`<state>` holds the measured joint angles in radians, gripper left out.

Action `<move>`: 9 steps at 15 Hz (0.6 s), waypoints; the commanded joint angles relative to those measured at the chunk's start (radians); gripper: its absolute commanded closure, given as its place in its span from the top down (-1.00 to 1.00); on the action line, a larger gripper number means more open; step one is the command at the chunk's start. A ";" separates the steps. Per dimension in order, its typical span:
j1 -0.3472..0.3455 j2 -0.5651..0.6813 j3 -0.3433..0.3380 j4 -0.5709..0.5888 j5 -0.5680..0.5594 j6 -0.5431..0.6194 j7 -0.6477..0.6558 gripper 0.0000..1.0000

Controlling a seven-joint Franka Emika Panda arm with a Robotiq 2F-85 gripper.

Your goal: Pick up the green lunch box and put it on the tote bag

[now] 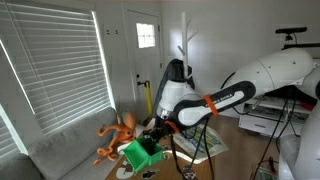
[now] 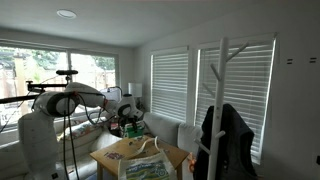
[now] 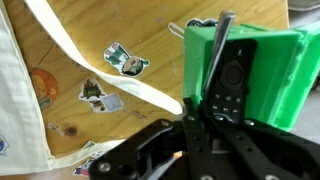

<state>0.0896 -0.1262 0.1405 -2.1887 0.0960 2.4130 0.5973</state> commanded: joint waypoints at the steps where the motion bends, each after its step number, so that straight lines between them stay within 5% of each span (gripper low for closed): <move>1: -0.042 -0.133 -0.014 -0.054 -0.014 -0.030 0.121 -0.96; 9: -0.211 -0.324 -0.093 -0.206 -0.015 -0.118 0.313 -0.96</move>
<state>-0.0762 -0.3464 0.0672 -2.3051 0.0732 2.3179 0.8315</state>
